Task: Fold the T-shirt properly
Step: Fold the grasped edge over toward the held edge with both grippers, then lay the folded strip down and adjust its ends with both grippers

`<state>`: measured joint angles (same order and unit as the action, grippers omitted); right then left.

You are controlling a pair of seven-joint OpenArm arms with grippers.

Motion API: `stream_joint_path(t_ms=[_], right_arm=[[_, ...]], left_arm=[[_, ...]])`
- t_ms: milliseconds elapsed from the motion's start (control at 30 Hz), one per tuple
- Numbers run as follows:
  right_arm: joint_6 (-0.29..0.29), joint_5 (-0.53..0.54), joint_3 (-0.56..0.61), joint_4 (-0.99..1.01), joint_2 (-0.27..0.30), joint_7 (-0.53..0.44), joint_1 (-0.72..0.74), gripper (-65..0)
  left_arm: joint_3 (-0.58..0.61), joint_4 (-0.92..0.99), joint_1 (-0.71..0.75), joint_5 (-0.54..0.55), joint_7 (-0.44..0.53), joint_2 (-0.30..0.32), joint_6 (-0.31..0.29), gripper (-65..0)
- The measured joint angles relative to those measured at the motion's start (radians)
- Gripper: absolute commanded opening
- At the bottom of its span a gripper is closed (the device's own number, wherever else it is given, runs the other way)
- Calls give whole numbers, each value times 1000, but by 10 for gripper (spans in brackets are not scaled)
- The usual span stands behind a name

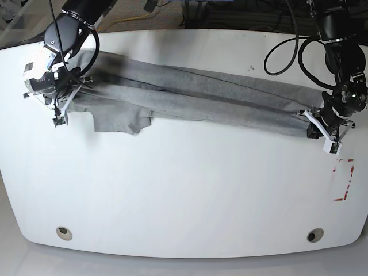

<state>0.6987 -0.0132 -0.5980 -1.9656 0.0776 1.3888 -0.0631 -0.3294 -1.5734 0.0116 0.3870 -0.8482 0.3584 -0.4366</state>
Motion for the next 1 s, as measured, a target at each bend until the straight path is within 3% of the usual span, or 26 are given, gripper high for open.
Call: stream_joint_path(t_ms=[133,233,300,367,467,600,767,933,1000], right_arm=[[0,22,0,0,-2,0,-49,-610],[0,21,0,0,-2,-1,-75,-520],[0,21,0,0,-2,0,-93,-457],[0,21,0,0,-3,-1,-113,-393],[0,20,0,0,-3,0,-130,-306],[0,39,-5,-35,-2,3,-132,-270],[0,245,-69,-36,-8,2,-124,-271],[-2,361,-83,-34,0,9,-98,-271],[-1,388,-75,-17,-6,-2,-86,-271]], left_arm=[[1,1,8,-5,1,1,0,-650],[8,1,34,3,3,17,0,-650],[17,1,50,2,0,29,0,-615],[41,2,58,-13,-10,37,4,-537],[79,0,76,-9,-3,45,10,-364],[94,-40,106,0,-2,70,5,-163],[83,-124,105,17,-13,77,10,-144],[35,-197,98,227,-22,79,3,-144],[33,-196,94,232,-60,84,4,-144]])
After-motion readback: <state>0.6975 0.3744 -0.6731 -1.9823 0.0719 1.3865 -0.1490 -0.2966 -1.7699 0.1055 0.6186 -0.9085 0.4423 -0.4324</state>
